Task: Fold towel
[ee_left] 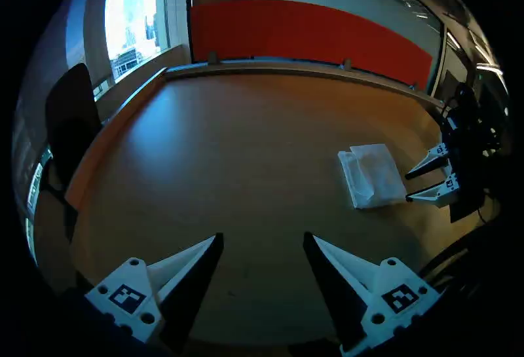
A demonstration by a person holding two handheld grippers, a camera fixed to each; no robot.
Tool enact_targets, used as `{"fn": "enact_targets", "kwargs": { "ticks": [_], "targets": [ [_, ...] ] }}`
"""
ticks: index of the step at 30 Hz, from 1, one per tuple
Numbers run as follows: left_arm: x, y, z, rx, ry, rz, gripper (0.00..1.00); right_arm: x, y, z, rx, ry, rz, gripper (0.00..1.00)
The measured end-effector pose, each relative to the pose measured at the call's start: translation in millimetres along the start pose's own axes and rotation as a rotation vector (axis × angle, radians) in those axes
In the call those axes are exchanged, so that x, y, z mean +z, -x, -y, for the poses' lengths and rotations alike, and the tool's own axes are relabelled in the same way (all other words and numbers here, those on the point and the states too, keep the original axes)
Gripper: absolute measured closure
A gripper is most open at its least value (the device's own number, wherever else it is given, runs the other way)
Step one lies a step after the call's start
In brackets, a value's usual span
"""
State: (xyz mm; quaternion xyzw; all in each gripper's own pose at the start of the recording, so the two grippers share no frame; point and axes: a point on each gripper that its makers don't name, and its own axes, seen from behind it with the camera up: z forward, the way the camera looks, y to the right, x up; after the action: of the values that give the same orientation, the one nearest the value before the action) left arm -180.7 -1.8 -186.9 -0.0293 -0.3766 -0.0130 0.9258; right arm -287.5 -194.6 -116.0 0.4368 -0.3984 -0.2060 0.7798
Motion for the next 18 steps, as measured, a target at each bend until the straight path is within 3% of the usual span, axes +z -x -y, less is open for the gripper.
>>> {"fn": "enact_targets", "kwargs": {
  "ticks": [8, 18],
  "targets": [
    [0.3, -0.3, 0.6, 0.007, 0.000, -0.001, 0.10, 3.3, 19.0, -2.3, 0.013, 0.033, 0.029, 0.30],
    [0.8, 1.7, 0.0, 0.006, 0.001, 0.003, 0.10, 7.6, 31.1, 0.8, 0.050, 0.040, 0.049, 0.54]
  ]
}}
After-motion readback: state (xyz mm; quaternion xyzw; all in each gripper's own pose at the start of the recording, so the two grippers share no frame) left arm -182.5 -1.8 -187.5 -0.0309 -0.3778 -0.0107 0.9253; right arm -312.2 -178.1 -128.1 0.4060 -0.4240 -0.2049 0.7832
